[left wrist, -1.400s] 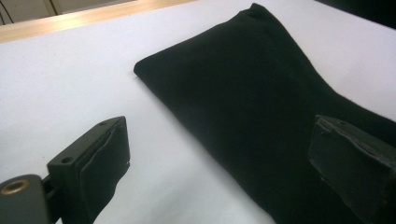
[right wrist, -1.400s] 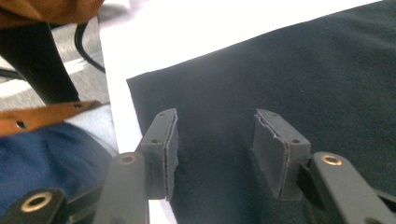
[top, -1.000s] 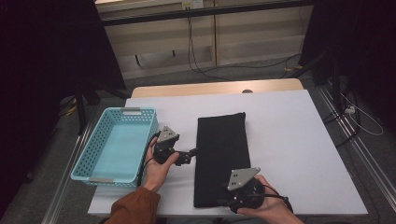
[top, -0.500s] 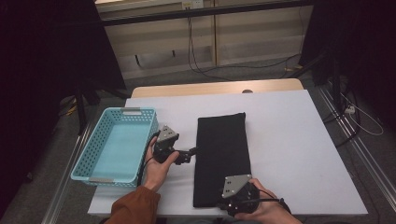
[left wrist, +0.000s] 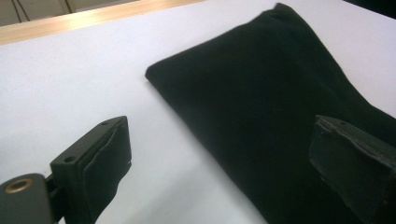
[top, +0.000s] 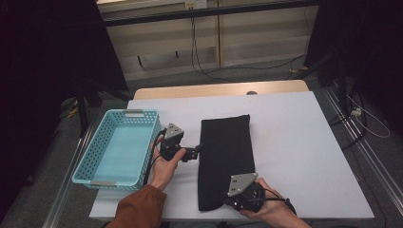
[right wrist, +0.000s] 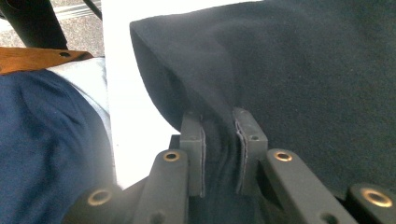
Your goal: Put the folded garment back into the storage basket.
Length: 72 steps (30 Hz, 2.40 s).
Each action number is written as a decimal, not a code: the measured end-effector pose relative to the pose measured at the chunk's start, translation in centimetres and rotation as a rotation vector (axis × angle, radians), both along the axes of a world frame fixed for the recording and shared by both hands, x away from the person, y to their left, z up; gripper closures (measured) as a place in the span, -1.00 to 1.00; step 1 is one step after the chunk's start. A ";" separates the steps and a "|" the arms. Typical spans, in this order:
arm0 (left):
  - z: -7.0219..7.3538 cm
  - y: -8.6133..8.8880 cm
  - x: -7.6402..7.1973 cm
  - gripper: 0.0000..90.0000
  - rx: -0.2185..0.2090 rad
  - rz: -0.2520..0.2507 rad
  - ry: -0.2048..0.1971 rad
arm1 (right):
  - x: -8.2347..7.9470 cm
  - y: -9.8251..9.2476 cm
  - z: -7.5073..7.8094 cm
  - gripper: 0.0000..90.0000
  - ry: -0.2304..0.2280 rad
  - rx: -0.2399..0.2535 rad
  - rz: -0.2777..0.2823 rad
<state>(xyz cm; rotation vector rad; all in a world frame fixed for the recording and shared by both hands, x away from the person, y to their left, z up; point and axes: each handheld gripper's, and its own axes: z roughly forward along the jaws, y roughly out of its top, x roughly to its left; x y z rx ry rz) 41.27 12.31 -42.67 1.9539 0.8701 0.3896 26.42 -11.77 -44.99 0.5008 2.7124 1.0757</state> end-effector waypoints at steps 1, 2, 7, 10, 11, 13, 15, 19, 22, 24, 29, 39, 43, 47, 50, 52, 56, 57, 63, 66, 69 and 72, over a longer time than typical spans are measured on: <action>0.0 -0.1 0.5 -0.85 0.005 -0.003 0.000 | -0.1 0.0 0.0 0.74 -0.002 0.001 -0.002; 0.0 -0.1 0.5 -0.85 0.005 -0.003 0.000 | -0.1 0.0 0.0 0.74 -0.002 0.001 -0.002; -0.4 -0.9 2.3 -0.79 -0.018 0.004 0.004 | 0.0 0.0 0.0 0.74 0.005 0.008 -0.010; -0.5 -1.4 3.4 -0.79 -0.016 0.027 0.008 | -0.1 0.0 0.0 0.74 0.006 0.007 -0.012; -0.5 -1.4 3.4 -0.79 -0.016 0.027 0.008 | 0.0 0.0 0.0 0.75 0.008 0.008 -0.012; -0.6 -2.0 4.5 -0.79 -0.030 0.043 0.027 | 0.0 0.0 0.0 0.74 0.007 0.007 -0.011; -0.7 -2.5 5.3 -0.78 -0.007 0.042 0.038 | 0.0 0.0 0.0 0.74 0.009 0.008 -0.011; -0.7 -3.4 6.4 -0.68 -0.021 0.054 0.072 | 0.0 0.0 0.0 0.74 0.009 0.007 -0.011; -0.7 -3.7 6.9 -0.61 -0.010 0.066 0.064 | 0.0 0.0 0.0 0.74 0.010 0.008 -0.011; -0.7 -3.7 8.0 -0.51 -0.010 0.077 0.083 | 0.0 0.0 0.0 0.74 0.010 0.008 -0.011; -1.0 -3.5 9.5 -0.31 -0.007 0.096 0.119 | 0.0 0.0 0.0 0.74 0.010 0.006 -0.011; -2.6 -4.8 10.5 -0.27 0.016 0.093 0.185 | 0.0 0.0 0.0 0.74 0.008 0.005 -0.009; -3.0 -4.8 10.7 -0.24 0.050 0.126 0.165 | 0.0 0.0 0.1 0.74 0.004 0.001 -0.006; -3.4 -4.8 10.8 -0.15 0.056 0.126 0.187 | -0.1 0.0 0.1 0.74 0.001 -0.001 -0.004; -3.5 -4.9 10.8 0.02 0.038 0.102 0.190 | -0.1 0.0 0.1 0.74 0.000 -0.002 -0.004; -3.6 -5.1 10.7 0.10 0.030 0.106 0.187 | -0.1 0.1 0.1 0.74 -0.001 -0.003 -0.005; -3.7 -5.3 10.6 0.27 0.026 0.090 0.189 | -0.1 0.1 0.1 0.74 0.001 -0.001 -0.007; -3.7 -5.4 10.6 0.28 0.025 0.091 0.188 | -0.1 0.1 0.1 0.74 0.001 -0.002 -0.007; -3.6 -5.9 10.2 0.67 0.030 0.061 0.203 | -0.1 0.0 0.1 0.73 0.001 0.001 -0.006; -3.6 -5.9 10.2 0.77 0.016 0.063 0.210 | -0.1 0.0 0.1 0.72 0.002 0.003 -0.004; -3.5 -5.8 10.3 0.80 0.007 0.090 0.203 | -0.1 -0.1 0.1 0.67 0.014 0.014 -0.004; -3.3 -5.9 10.3 0.81 0.001 0.099 0.197 | 0.0 -0.2 0.1 0.59 0.022 0.020 0.001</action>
